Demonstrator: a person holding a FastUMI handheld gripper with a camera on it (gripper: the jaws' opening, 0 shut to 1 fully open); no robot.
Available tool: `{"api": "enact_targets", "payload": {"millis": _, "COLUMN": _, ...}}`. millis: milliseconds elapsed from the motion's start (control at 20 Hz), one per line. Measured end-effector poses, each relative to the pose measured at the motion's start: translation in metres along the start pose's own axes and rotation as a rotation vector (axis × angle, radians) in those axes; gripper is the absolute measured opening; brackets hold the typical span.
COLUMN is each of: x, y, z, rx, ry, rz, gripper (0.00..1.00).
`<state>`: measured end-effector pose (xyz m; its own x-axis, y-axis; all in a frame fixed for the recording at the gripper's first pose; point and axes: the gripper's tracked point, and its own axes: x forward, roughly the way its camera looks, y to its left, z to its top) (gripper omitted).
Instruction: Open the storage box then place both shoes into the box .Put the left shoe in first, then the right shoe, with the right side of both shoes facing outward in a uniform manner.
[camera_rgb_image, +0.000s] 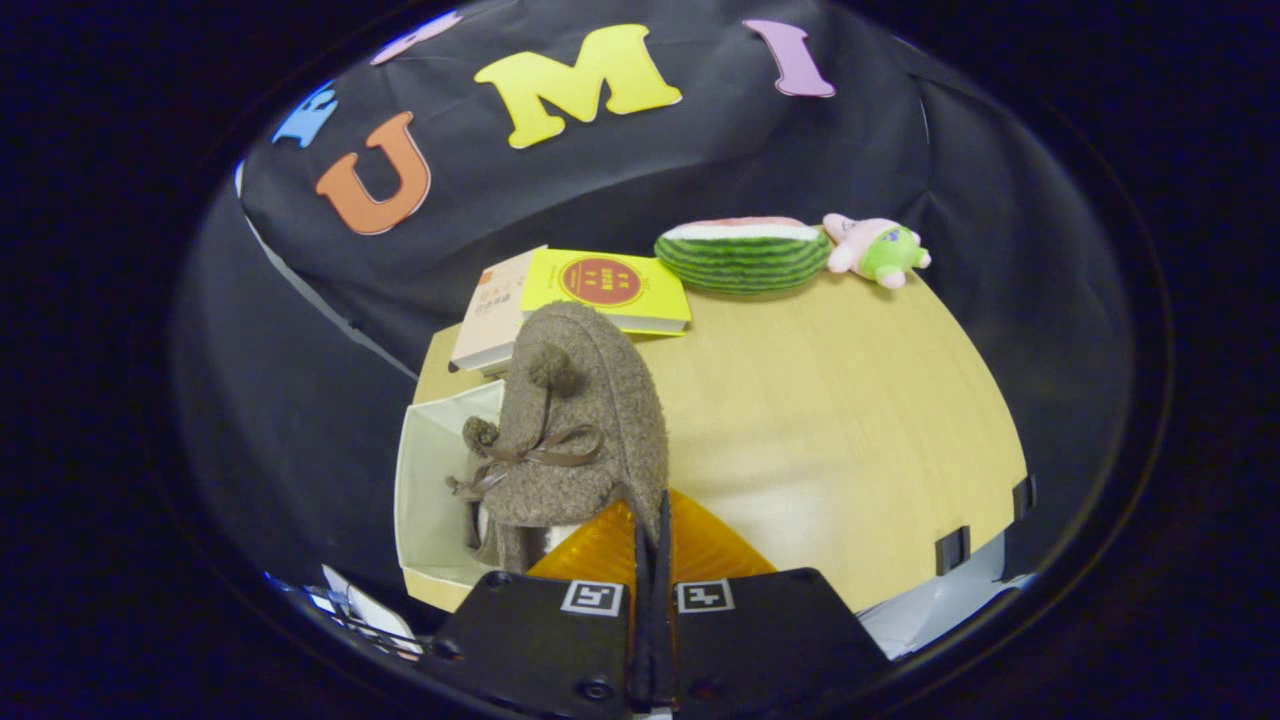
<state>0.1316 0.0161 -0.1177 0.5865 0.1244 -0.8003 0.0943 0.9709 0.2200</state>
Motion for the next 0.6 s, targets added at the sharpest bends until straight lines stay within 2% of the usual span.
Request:
{"api": "enact_targets", "payload": {"millis": 150, "x": 0.008, "y": 0.040, "z": -0.002, "rx": 0.000, "ry": -0.020, "rz": 0.020, "gripper": 0.06}}
{"api": "enact_targets", "payload": {"millis": 400, "x": 0.035, "y": 0.112, "z": -0.015, "rx": 0.007, "ry": 0.007, "rz": 0.107, "gripper": 0.06}}
{"api": "enact_targets", "payload": {"millis": 600, "x": 0.055, "y": 0.144, "z": -0.021, "rx": 0.021, "ry": -0.044, "rz": 0.126, "gripper": 0.06}}
